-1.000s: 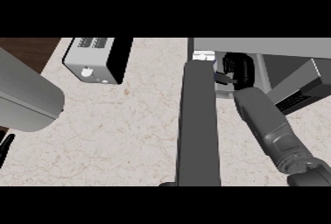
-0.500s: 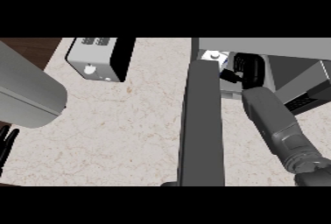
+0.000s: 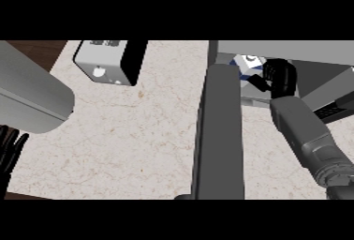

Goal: Pick up the milk, place it into the microwave and close the microwave

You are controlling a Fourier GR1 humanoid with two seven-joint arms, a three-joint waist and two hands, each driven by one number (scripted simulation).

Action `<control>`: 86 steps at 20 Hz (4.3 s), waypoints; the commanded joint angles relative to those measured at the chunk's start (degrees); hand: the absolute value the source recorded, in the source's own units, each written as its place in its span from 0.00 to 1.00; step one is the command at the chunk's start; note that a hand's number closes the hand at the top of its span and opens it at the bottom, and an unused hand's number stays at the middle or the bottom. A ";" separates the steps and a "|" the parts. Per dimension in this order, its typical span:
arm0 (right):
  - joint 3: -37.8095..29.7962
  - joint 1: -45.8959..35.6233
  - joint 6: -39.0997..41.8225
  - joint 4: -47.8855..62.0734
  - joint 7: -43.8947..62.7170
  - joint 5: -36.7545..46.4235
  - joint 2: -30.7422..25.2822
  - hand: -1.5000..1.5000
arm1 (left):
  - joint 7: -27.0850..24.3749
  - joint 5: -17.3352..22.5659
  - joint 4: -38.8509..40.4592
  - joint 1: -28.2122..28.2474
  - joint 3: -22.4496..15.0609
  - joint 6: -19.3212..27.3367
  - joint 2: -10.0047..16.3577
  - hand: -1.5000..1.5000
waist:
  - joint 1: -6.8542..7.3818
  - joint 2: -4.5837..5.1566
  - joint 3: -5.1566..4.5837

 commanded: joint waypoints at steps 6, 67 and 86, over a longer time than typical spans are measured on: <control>3.25 0.21 -2.39 1.70 -0.08 3.67 0.37 0.00 | 0.15 -0.57 3.16 -3.08 0.40 0.75 1.00 0.00 | 0.65 0.25 -0.01; -2.77 20.31 39.62 -9.66 -18.67 -4.94 13.21 0.00 | -4.39 -9.00 -2.09 6.19 -12.89 -6.00 -6.57 0.00 | -7.62 -3.90 -0.34; 3.78 54.43 53.16 -53.67 -9.63 -12.29 8.88 1.00 | 1.33 -22.23 0.60 -6.82 -28.82 2.04 -8.67 1.00 | -8.64 -3.91 -0.40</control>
